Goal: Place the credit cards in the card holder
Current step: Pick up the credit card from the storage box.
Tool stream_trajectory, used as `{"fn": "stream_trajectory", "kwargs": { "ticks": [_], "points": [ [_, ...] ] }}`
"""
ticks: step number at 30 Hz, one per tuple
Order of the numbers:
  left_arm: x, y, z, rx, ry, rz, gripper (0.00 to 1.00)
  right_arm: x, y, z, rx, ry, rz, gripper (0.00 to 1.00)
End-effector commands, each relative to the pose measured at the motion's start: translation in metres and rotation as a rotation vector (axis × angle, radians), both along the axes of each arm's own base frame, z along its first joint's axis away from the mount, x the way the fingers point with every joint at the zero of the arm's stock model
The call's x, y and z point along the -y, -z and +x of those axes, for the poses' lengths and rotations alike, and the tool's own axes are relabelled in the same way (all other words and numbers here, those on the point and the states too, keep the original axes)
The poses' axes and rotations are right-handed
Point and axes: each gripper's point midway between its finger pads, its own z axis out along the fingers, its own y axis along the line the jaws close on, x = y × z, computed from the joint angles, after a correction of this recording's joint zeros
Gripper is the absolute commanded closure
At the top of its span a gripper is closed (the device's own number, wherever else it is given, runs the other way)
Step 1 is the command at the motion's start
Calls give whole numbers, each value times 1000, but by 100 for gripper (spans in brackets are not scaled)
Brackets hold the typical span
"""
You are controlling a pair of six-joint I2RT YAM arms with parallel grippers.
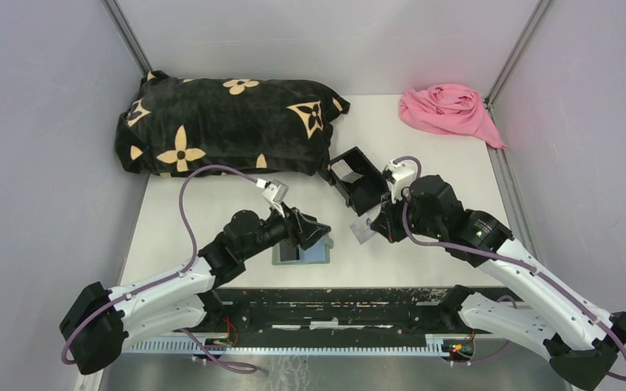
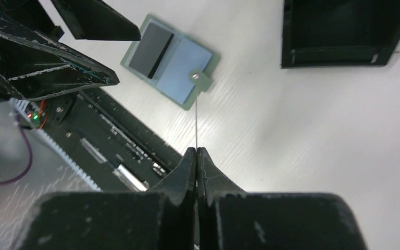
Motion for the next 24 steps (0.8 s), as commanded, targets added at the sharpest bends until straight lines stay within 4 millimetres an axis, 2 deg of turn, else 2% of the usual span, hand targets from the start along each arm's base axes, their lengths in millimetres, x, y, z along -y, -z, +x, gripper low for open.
{"fn": "stream_trajectory", "kwargs": {
  "ticks": [1,6,16,24],
  "points": [
    [16,-30,-40,135,254,-73,28,-19,0,-27,-83,-114,107,99],
    [28,-28,-60,125,396,-59,28,-34,1,-37,-131,-180,170,99],
    [34,-16,-65,122,459,-25,27,-62,0,-48,-223,-290,282,99],
    [39,-11,-68,121,502,-25,33,-72,5,-50,-258,-330,299,99]
  ]
}}
